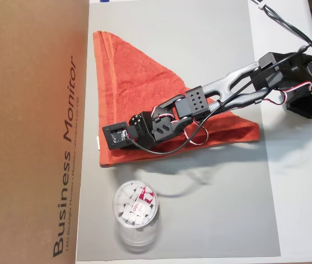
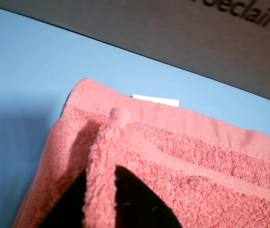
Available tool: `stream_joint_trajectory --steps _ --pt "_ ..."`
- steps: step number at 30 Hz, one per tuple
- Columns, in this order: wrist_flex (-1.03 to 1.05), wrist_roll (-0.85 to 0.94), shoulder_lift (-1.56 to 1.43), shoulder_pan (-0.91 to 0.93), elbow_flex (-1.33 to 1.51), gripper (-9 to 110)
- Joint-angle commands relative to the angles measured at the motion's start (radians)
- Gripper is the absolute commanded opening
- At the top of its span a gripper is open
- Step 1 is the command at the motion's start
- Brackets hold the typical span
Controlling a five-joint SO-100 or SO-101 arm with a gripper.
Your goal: Fold the blanket.
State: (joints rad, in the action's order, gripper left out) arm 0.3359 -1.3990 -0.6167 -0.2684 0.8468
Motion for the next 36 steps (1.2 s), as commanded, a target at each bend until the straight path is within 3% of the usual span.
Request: stream_joint_trajectory --steps 1,9,17,26,36 --pt "-0.021 0.0 0.002 -0.025 -0.038 0" --pt "-0.005 0.0 0.009 -0.026 -0.035 1" --pt "-0.005 -0.002 -0.006 -0.025 0.008 19" --pt "-0.003 -0.002 -0.049 -0.029 0.018 19" --pt "-0.006 -0.12 -0.249 -0.06 0.284 19"
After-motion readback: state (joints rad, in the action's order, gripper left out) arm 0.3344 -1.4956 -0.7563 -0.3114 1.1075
